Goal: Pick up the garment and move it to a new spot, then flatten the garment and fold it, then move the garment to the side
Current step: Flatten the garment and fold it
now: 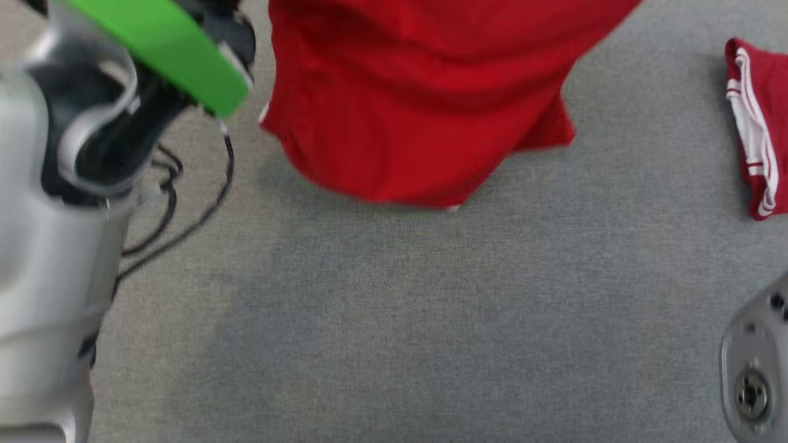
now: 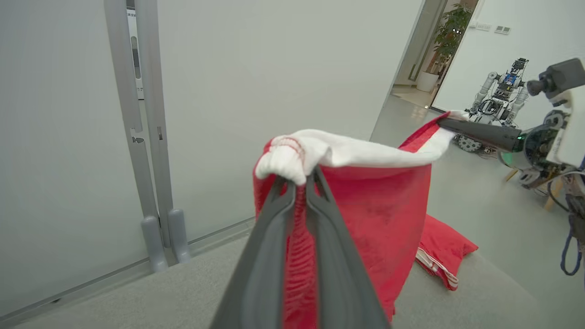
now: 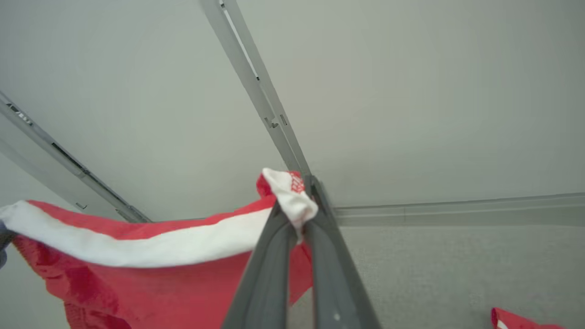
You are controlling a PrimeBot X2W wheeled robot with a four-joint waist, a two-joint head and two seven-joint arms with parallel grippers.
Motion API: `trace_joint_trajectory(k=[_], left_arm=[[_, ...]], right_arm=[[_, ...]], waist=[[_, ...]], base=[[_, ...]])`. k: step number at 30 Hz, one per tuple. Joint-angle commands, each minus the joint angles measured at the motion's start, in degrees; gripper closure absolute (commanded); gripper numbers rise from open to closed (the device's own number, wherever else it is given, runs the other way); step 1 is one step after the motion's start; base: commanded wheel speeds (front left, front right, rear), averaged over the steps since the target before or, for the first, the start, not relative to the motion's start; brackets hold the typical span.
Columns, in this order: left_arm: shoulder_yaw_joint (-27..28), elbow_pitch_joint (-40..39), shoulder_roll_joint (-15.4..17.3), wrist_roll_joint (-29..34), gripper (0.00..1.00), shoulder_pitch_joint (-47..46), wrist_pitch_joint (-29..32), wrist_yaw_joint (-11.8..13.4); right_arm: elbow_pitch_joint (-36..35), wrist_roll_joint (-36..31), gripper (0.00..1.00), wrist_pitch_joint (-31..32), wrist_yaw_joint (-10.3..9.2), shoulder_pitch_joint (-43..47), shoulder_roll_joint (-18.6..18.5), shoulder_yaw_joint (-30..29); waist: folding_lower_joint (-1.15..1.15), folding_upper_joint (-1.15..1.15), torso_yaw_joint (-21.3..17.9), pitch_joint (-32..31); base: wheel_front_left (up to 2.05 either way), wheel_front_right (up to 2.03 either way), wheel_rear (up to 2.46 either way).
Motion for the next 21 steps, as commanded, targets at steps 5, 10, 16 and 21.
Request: trace_joint_trajectory(k=[5, 10, 16, 21], left_arm=[[0.7, 17.6, -3.0, 8.3, 1.00, -20.2, -12.0, -1.7], [-2.2, 31.4, -3.5, 13.6, 1.00, -30.3, -24.9, -2.2], [-12.9, 37.1, -2.7, 9.4, 1.00, -24.4, -34.1, -2.3], [-21.9, 35.9, 0.6, 4.0, 1.00, -12.1, -39.9, -2.3]], right_arm=[[14.1, -12.8, 1.00, -9.9, 0.00, -22.8, 3.2, -3.0], [29.3, -12.4, 1.00, -20.4, -0.04, -32.0, 3.6, -5.5], [37.1, -10.6, 1.00, -27.3, -0.03, -23.4, 3.5, -6.6], [35.8, -4.7, 1.00, -29.8, -0.04, -7.2, 3.4, -6.9]], waist=[[-0.02, 0.00, 0.0, 18.1], [-0.02, 0.00, -1.4, 19.2], [-0.02, 0.00, -1.5, 17.2], [-0.02, 0.00, -0.9, 12.8]], base=[[0.00, 0.00, 0.00], [0.00, 0.00, 0.00], [0.00, 0.00, 0.00], [0.00, 0.00, 0.00]])
